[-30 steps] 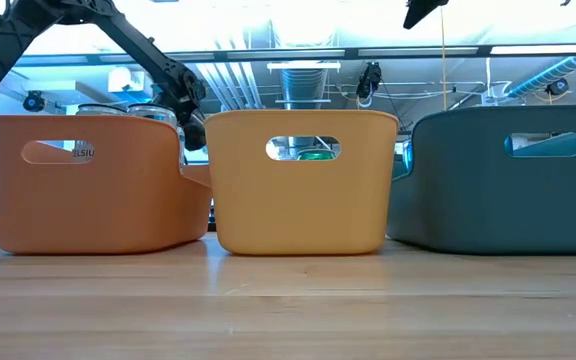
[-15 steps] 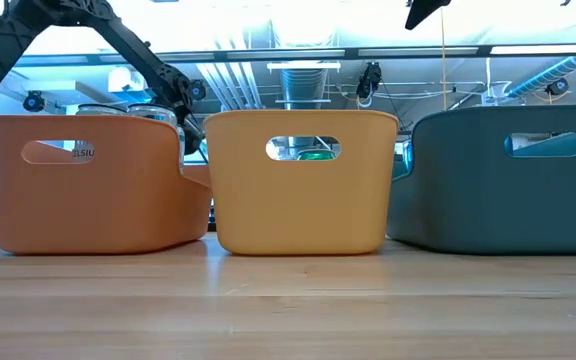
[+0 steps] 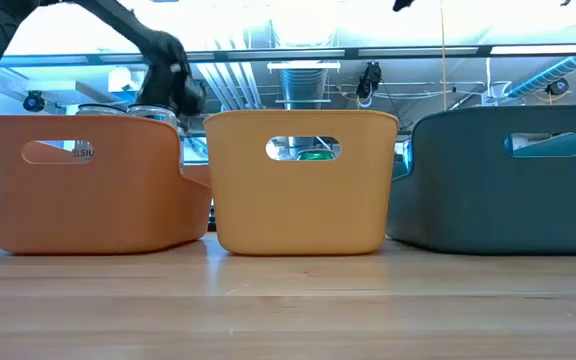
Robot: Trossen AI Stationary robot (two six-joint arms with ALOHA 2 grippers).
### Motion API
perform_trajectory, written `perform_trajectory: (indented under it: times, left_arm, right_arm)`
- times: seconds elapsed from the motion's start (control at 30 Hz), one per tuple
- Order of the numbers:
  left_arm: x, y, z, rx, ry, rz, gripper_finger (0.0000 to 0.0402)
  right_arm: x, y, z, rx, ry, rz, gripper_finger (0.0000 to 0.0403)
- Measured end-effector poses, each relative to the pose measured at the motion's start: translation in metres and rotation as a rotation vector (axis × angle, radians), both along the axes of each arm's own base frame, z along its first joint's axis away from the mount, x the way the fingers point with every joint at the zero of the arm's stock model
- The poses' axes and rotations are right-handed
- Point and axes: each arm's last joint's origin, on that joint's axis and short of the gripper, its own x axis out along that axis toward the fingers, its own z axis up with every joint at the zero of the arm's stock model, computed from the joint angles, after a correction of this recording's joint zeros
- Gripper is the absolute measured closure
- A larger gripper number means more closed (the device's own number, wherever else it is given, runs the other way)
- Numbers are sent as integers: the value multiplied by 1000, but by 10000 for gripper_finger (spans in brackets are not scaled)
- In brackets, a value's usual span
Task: Sort soda cans
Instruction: Put the top left green soda can into the yellow bin
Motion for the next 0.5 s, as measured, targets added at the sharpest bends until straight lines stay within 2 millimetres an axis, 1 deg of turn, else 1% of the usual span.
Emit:
perform_trajectory:
  times: [0.17,0.3,0.4,0.5]
  left_arm:
    - [3,-1,54,145,-202,109,117]
    - [8,-10,95,182,-436,198,117]
    - [18,-28,118,212,-535,196,117]
    - [35,-56,136,234,-594,111,116]
  right_arm:
    - [2,-8,14,-156,-101,-10,39]
    - [4,-8,20,-197,-154,19,39]
    - [1,-8,22,-211,-167,9,39]
    - [-3,-9,24,-235,-162,1,39]
